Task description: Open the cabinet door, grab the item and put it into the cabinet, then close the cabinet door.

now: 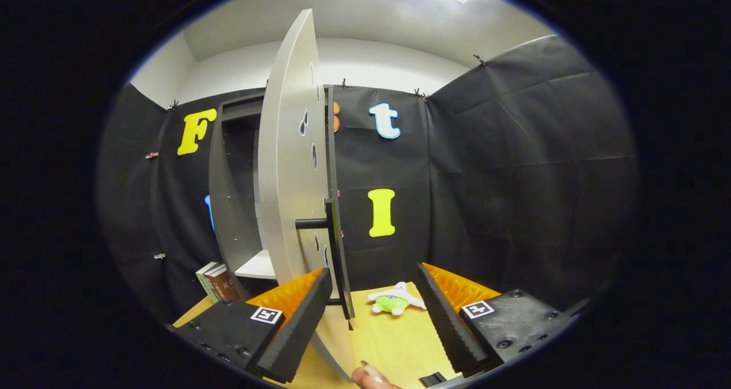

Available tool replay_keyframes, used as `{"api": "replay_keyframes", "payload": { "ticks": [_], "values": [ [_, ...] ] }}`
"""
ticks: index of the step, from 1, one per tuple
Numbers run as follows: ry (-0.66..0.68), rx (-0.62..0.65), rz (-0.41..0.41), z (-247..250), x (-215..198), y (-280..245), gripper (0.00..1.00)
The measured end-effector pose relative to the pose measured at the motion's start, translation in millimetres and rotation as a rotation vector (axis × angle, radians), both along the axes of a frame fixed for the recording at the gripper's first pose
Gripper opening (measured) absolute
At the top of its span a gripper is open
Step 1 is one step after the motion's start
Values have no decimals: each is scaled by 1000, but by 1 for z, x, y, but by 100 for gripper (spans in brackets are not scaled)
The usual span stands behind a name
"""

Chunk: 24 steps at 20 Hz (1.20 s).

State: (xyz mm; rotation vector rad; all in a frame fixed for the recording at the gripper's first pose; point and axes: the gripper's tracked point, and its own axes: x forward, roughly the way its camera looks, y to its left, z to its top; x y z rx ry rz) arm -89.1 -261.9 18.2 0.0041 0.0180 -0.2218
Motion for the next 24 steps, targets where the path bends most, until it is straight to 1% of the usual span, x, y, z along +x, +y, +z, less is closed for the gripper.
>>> {"api": "replay_keyframes", "payload": {
  "ticks": [1,3,4,5,9,12,13,14,15,17,19,21,24],
  "values": [
    [-6,0,10,0,3,10,98],
    [-13,-13,-3,-3,6,27,88],
    [-10,-16,3,-4,9,38,86],
    [-7,-19,14,-6,11,52,86],
    [-15,-42,44,-12,28,107,87],
    [-1,-27,97,-22,37,148,87],
    [4,-36,103,-24,43,158,87],
    [2,-55,111,-24,48,172,89],
    [-7,-71,117,-21,52,183,93],
    [-33,-85,152,-14,57,205,96],
    [-35,-87,164,-14,60,215,96],
    [-9,-87,178,-21,65,221,96],
    [39,-70,188,-30,68,215,97]
  ]
}}
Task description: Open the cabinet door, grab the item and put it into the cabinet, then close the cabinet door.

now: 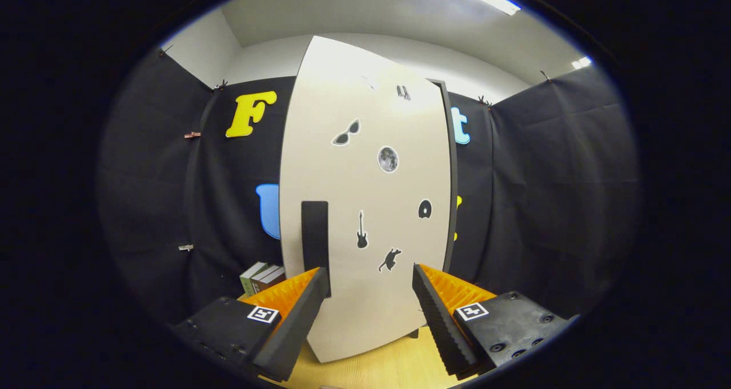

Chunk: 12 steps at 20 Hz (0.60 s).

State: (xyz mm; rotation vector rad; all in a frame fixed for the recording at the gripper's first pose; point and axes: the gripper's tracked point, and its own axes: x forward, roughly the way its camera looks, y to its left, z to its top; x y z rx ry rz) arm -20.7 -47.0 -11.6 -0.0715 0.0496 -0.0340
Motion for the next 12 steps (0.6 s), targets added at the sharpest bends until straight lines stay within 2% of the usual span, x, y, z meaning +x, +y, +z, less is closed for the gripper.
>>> {"api": "replay_keyframes", "payload": {
  "ticks": [5,12],
  "values": [
    [20,30,37,-4,5,0,96],
    [27,37,39,-4,5,-6,96]
  ]
}}
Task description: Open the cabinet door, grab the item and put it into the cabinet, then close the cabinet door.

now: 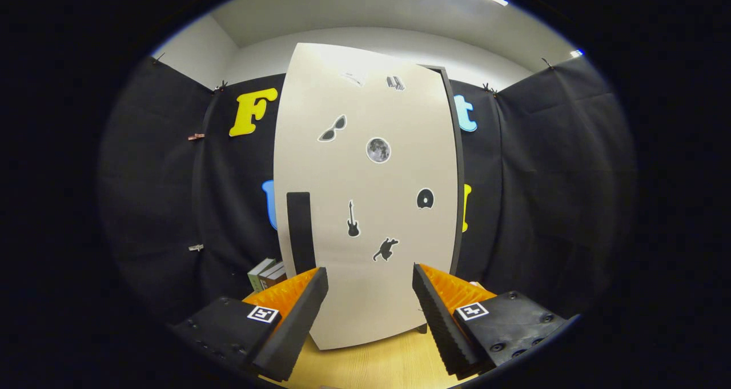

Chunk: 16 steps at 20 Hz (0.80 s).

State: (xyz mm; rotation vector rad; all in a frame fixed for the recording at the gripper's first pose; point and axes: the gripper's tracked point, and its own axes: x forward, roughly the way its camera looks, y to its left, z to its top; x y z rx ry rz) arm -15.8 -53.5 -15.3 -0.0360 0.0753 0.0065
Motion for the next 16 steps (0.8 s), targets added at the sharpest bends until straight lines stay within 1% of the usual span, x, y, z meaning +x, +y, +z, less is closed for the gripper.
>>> {"api": "replay_keyframes", "payload": {
  "ticks": [16],
  "values": [
    [-3,-1,-29,2,0,-5,96]
  ]
}}
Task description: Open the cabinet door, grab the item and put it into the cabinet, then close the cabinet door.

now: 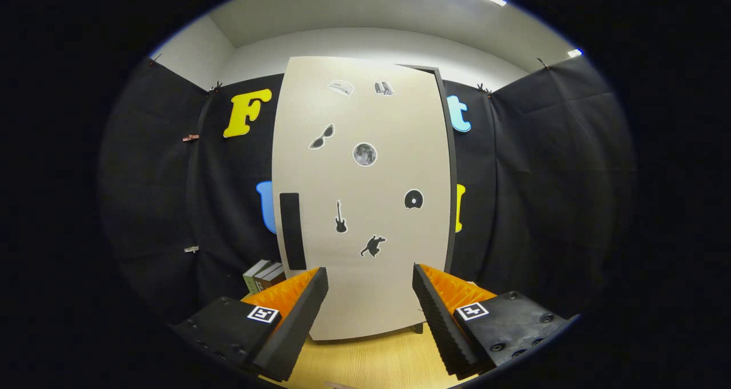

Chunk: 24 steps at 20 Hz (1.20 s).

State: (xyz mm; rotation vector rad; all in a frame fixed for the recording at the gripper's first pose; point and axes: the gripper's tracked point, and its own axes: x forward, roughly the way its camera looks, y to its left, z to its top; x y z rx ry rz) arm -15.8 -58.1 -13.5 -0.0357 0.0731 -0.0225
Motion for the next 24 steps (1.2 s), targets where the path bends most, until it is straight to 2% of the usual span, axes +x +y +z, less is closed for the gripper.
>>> {"api": "replay_keyframes", "payload": {
  "ticks": [24],
  "values": [
    [18,45,3,-2,8,-3,99]
  ]
}}
